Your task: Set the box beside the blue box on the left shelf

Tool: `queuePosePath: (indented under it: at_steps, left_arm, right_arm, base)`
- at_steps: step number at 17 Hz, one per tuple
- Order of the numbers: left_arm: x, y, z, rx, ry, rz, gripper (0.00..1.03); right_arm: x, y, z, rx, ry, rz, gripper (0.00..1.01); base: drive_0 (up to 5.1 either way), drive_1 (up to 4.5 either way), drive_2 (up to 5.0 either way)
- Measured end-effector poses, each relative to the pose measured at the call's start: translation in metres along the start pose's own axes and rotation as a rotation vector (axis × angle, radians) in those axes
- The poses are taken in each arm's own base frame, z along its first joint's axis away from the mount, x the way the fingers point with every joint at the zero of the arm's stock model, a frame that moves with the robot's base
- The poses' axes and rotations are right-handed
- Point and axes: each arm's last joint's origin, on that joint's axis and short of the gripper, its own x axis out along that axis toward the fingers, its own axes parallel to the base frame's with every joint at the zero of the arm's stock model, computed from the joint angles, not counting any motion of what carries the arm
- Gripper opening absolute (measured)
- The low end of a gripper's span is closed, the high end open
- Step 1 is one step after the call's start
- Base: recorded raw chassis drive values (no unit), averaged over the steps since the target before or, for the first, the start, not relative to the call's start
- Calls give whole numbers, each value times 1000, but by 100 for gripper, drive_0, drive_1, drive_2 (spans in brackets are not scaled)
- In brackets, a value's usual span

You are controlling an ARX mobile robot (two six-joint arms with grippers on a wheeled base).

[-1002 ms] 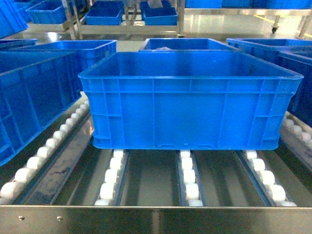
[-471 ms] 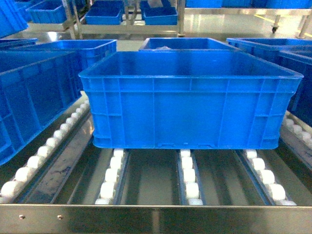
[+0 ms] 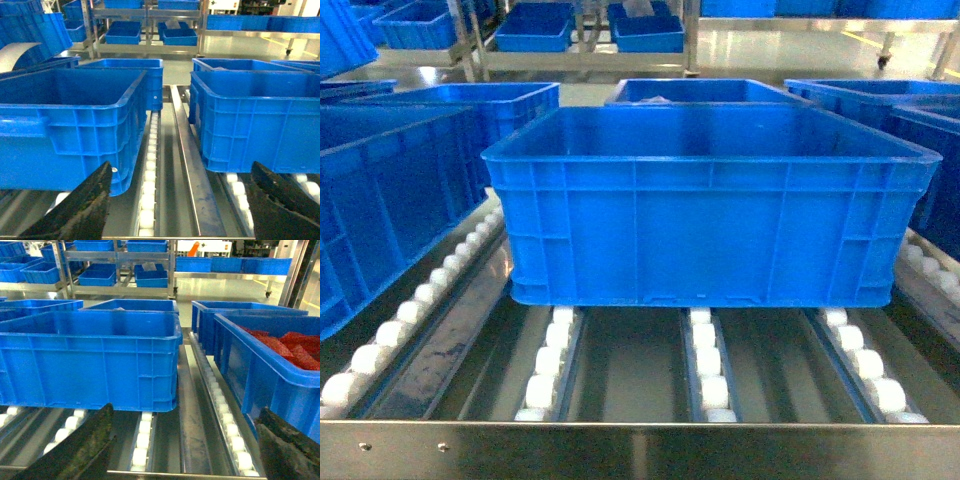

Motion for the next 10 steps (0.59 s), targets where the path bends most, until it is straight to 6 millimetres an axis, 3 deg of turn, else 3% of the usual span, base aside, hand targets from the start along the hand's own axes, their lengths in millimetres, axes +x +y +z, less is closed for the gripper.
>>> queuePosePath:
  at_steps: [5, 10]
  left_arm:
    - [0, 0, 0, 1, 0, 0, 100]
    - [0, 0, 0, 0, 0, 0, 98]
  right_arm:
    - [0, 0, 0, 0, 0, 0, 100]
    - [0, 0, 0, 0, 0, 0, 98]
  base:
    - [0, 0, 0]
    - [0, 0, 0]
